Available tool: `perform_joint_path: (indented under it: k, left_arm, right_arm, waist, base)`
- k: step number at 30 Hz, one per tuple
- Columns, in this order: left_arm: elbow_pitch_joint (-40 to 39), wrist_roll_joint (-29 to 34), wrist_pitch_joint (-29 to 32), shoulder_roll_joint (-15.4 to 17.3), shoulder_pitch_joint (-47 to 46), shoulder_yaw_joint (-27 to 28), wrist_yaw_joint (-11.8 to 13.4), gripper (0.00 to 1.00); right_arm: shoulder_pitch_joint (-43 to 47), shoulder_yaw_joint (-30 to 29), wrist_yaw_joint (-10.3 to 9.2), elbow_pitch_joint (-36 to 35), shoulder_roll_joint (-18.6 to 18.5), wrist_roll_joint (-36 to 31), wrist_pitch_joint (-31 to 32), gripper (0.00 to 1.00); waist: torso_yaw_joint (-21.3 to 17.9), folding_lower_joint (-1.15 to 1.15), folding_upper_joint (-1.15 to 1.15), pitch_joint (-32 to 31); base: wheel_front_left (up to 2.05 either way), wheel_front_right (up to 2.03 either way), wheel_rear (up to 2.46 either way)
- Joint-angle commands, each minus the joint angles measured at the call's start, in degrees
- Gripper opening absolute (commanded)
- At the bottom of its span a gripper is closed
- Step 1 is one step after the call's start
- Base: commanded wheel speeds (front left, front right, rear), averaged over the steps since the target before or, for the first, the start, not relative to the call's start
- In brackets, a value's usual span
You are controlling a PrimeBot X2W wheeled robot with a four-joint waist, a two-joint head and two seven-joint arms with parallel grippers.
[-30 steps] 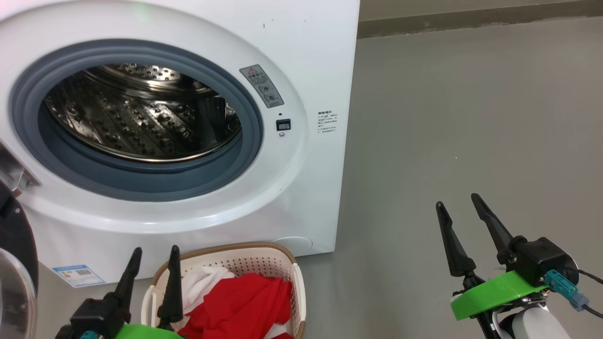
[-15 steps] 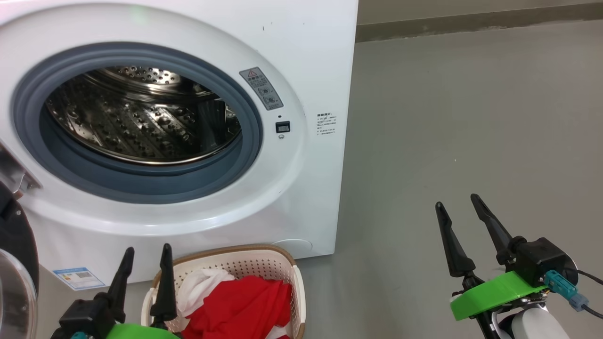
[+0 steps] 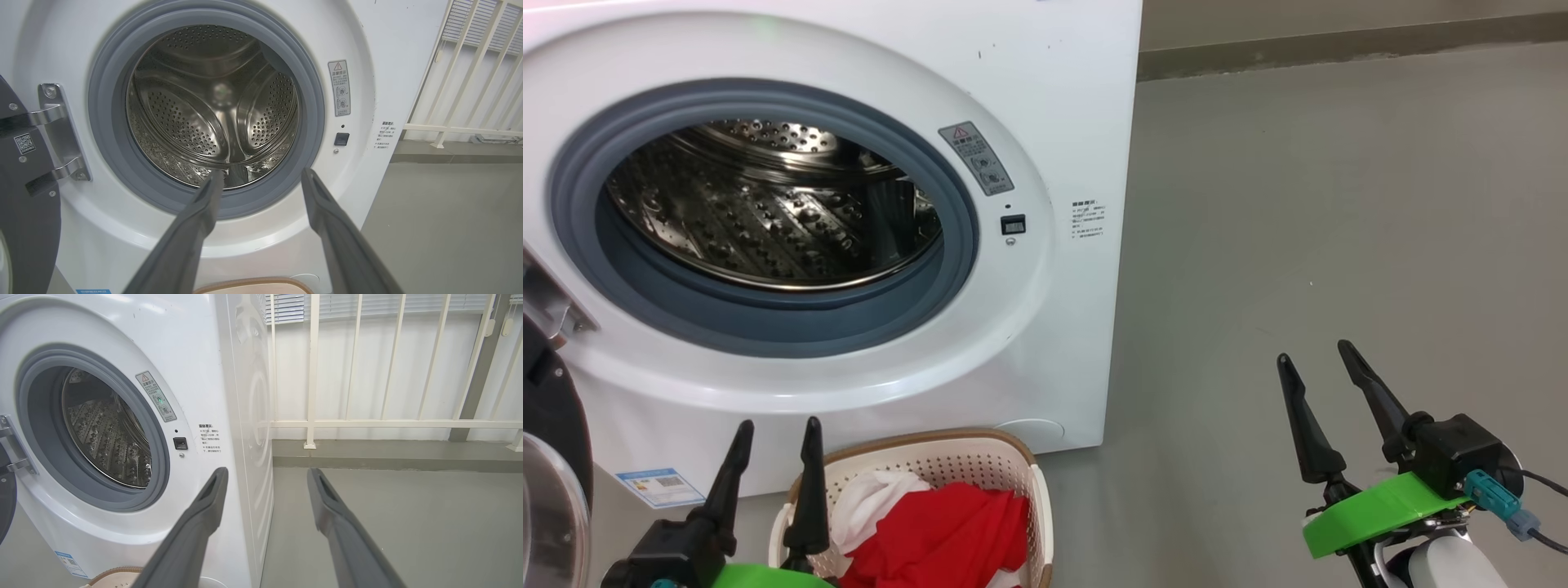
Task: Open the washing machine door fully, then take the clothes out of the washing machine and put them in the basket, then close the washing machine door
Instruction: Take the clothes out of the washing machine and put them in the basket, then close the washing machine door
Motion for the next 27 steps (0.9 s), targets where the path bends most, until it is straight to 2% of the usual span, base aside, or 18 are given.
perform_joint_path:
  k: [1, 12, 27]
  left_arm:
    - [-1.36, 0.53, -0.69, 0.53, -0.47, 1.99, -0.16, 1.00]
    - [0.30, 0.86, -0.69, 0.51, -0.33, 1.71, 0.92, 1.00]
    - [-0.76, 0.44, -0.69, 0.50, -0.66, 1.49, 0.10, 1.00]
  right_arm:
    - [-0.36, 1.26, 0.39, -1.24, -0.07, 0.20, -0.37, 1.00]
    - [-0.04, 1.41, 0.39, -1.32, -0.21, 0.26, -0.37, 1.00]
    - [-0.16, 1.45, 0.39, -1.11, -0.25, 0.36, -0.37, 1.00]
  waist:
    - [0.00, 0.00, 0.00, -0.10]
    - [0.02, 0.00, 0.00, -0.20]
    - [0.12, 0.00, 0.00, -0.01]
  base:
    - [0.00, 0.00, 0.00]
    - [-0.21, 0.21, 0.00]
    - [-1.41, 1.41, 0.00]
